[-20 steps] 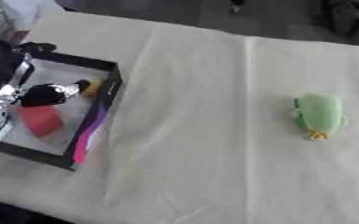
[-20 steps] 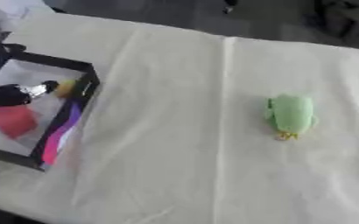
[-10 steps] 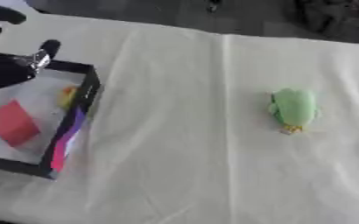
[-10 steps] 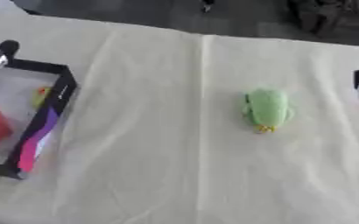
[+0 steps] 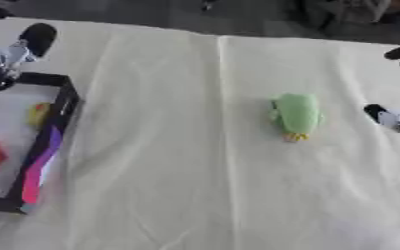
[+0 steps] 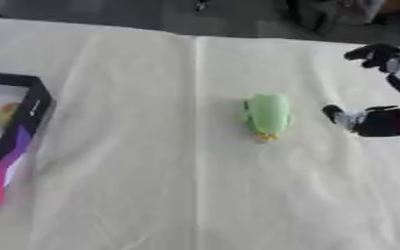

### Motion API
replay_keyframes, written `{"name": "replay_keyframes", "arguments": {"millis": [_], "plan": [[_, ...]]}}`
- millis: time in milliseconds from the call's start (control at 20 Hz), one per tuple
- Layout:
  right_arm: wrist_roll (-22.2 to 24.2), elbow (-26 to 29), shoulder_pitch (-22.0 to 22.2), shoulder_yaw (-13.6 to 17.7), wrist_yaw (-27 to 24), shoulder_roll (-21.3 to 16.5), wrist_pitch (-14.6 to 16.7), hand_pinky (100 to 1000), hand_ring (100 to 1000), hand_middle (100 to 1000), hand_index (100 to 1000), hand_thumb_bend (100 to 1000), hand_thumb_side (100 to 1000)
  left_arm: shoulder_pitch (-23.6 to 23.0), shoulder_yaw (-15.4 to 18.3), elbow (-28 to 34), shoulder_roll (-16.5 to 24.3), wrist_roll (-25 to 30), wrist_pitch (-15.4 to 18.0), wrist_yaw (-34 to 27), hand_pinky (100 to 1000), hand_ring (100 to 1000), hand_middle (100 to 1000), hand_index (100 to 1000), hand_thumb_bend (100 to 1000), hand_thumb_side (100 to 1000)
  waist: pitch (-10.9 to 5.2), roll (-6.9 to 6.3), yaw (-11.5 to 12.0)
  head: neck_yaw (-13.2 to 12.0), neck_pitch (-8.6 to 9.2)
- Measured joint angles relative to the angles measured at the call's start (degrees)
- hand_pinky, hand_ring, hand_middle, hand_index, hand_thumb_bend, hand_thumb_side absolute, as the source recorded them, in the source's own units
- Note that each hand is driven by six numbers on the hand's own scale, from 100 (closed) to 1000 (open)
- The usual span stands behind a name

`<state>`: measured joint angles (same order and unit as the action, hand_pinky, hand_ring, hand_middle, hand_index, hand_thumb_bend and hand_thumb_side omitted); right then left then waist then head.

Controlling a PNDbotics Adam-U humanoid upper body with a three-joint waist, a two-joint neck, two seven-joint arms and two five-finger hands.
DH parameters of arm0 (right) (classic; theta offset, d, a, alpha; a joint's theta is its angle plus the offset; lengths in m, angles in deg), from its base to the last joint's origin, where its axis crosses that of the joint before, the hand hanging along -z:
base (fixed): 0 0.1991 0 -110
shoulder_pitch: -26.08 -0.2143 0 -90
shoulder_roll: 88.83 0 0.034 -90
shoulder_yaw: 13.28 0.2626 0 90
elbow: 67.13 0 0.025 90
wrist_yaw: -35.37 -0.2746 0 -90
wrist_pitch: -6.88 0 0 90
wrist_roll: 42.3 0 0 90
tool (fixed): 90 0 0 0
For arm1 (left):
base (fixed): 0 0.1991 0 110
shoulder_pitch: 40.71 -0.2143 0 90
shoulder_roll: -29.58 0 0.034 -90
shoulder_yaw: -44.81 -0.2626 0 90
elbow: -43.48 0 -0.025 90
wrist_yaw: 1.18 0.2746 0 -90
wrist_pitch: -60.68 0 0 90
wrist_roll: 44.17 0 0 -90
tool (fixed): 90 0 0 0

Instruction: Pick up the objects with one hand, pass them to the other hand, and then place them into the box on the other side of the table.

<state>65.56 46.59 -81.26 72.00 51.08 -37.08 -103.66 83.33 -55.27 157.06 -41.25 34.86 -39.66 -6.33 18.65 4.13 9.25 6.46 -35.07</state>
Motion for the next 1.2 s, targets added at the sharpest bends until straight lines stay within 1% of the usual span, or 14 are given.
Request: {"name": "replay_keyframes", "arguments": {"millis": [100, 150, 250, 350, 450, 600, 800, 1000, 1050, 1200], "plan": [[4.41, 0.00, -0.46, -0.47, 1.38, -0.11, 0.14, 945, 912, 931, 922, 452, 192, 0.74, -0.44, 0.00, -0.85, 0.65, 1.02, -0.92, 810, 819, 666, 722, 553, 399, 0.05, 0.17, 0.27, 0.92, 0.03], [5.89, 0.00, -0.71, -0.71, 2.05, -0.11, 0.01, 941, 907, 926, 921, 460, 183, 0.98, -0.62, 0.01, -1.18, 0.92, 1.44, -1.39, 810, 820, 667, 721, 555, 397, 0.11, 0.23, 0.36, 1.32, 0.11], [7.17, 0.00, -1.33, -1.14, 3.15, -0.11, -0.63, 932, 895, 919, 918, 464, 174, 1.49, -0.97, 0.01, -1.74, 1.28, 2.23, -2.16, 810, 818, 665, 717, 555, 394, 0.24, 0.26, 0.65, 2.10, 0.37], [6.56, 0.00, -2.20, -1.59, 3.58, -0.11, -1.74, 924, 888, 916, 917, 472, 163, 1.90, -1.33, 0.01, -2.00, 1.59, 2.81, -2.69, 810, 817, 663, 714, 555, 391, 0.43, 0.30, 0.97, 3.00, 0.53], [4.93, 0.00, -3.29, -2.16, 3.47, -0.09, -3.29, 912, 877, 915, 918, 464, 178, 2.38, -1.70, 0.01, -2.40, 1.86, 3.25, -3.13, 809, 816, 662, 713, 552, 391, 0.76, 0.43, 1.33, 3.95, 0.81], [2.08, 0.00, -5.35, -3.11, 2.16, 0.03, -6.02, 904, 872, 914, 918, 465, 185, 2.95, -2.02, 0.01, -2.60, 2.21, 3.68, -3.50, 809, 814, 660, 712, 551, 387, 1.08, 0.58, 1.90, 5.28, 1.24], [-0.91, 0.00, -8.16, -4.19, 0.65, 0.29, -9.58, 898, 871, 916, 924, 463, 203, 3.84, -2.36, 0.01, -2.93, 2.35, 3.85, -3.84, 809, 813, 659, 713, 551, 386, 1.60, 0.81, 2.71, 6.46, 1.59], [-1.74, 0.00, -9.95, -5.30, 0.35, 1.16, -12.65, 895, 871, 915, 925, 474, 214, 4.51, -2.53, 0.01, -3.38, 2.54, 4.04, -3.94, 810, 815, 660, 713, 549, 385, 2.01, 1.10, 3.63, 7.12, 2.30], [-1.71, 0.00, -10.20, -5.55, 0.42, 1.38, -13.28, 894, 870, 915, 925, 462, 227, 4.72, -2.62, 0.01, -3.41, 2.54, 4.04, -3.96, 810, 815, 661, 713, 548, 385, 2.13, 1.14, 3.90, 7.27, 2.48], [-1.52, -0.06, -10.84, -6.20, 0.78, 2.20, -14.62, 890, 868, 913, 927, 457, 236, 5.27, -2.67, 0.01, -3.65, 2.52, 4.02, -3.99, 810, 815, 660, 713, 546, 384, 2.57, 1.30, 4.95, 7.82, 2.51]]}}
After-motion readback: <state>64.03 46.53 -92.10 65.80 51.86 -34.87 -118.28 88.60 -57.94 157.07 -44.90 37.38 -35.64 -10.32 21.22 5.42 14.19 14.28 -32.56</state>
